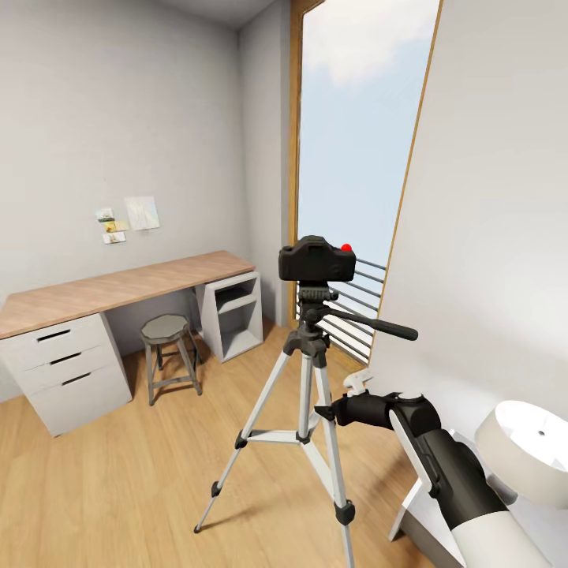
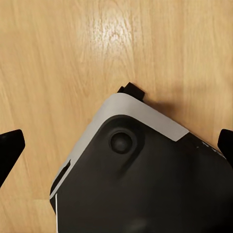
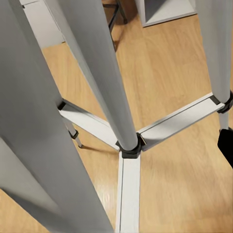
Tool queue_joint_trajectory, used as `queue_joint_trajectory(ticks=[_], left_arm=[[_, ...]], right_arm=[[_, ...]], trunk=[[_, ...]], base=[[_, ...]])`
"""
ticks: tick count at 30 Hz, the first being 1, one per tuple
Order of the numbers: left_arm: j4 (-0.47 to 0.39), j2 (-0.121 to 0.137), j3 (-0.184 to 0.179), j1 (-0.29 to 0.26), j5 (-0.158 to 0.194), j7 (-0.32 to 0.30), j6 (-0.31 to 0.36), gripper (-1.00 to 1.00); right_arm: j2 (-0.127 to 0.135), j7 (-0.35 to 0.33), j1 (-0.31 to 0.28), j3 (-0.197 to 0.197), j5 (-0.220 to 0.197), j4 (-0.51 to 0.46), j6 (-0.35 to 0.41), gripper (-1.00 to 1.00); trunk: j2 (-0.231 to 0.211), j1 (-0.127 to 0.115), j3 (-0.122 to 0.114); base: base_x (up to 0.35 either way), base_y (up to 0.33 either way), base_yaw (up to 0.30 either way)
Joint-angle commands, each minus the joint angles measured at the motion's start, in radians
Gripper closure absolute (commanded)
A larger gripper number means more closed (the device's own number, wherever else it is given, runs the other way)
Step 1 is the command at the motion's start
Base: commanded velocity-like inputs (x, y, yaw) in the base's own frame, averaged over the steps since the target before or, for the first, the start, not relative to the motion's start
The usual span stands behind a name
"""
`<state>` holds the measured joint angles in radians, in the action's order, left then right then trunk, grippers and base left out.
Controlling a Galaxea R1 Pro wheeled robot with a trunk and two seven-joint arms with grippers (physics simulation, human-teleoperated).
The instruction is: Attach the digital camera to the camera tripod in the bedroom.
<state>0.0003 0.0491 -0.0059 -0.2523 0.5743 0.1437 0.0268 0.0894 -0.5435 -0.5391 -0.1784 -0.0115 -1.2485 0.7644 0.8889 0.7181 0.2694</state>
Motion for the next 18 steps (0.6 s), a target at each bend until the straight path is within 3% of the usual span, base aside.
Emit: queue_joint_trajectory(ticks=[1, 18], left_arm=[[0.000, 0.000, -0.001, -0.001, 0.001, 0.003, 0.003, -1.00], [0.000, 0.000, -0.001, -0.001, 0.001, 0.003, 0.004, -1.00]], right_arm=[[0.001, -0.002, -0.001, -0.001, 0.000, -0.001, 0.005, -1.00], [0.002, -0.006, -0.001, -0.001, -0.001, -0.016, 0.010, -1.00]], trunk=[[0.001, 0.000, 0.001], [0.001, 0.000, 0.001]], base=[[0.000, 0.000, 0.000], [0.000, 0.000, 0.000]])
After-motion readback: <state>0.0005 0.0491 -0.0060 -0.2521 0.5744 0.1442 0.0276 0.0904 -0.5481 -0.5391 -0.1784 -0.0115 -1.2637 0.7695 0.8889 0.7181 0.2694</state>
